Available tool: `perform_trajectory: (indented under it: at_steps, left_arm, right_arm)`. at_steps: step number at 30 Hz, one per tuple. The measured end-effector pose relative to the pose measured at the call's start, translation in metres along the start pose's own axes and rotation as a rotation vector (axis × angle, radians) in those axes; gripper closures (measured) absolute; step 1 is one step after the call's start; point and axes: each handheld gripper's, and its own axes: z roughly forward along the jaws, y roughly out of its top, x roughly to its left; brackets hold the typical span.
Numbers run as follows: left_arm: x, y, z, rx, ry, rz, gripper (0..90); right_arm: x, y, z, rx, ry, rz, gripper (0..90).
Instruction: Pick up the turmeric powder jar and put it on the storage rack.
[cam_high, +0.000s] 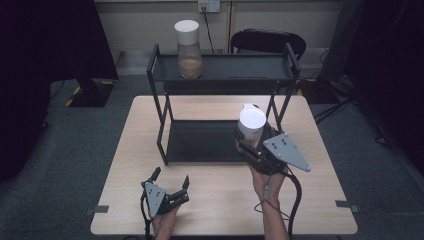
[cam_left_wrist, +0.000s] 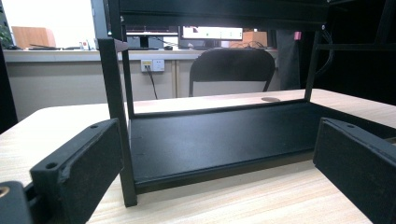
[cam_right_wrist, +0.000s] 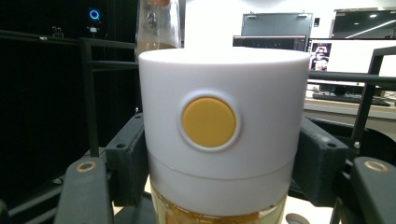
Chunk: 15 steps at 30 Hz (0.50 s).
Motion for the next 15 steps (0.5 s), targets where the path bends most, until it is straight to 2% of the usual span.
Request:
perform_trajectory:
  at_steps: [11, 15]
  left_arm:
    - [0.0, 0.0, 0.0, 0.001, 0.001, 0.001, 1.6]
    - [0.0, 0.0, 0.0, 0.002, 0.001, 0.002, 1.6]
  right_arm:
    - [-0.005, 0.019, 0.019, -0.008, 0.001, -0.014, 30.1]
    - [-0.008, 0.022, 0.026, -0.008, -0.003, -0.001, 30.1]
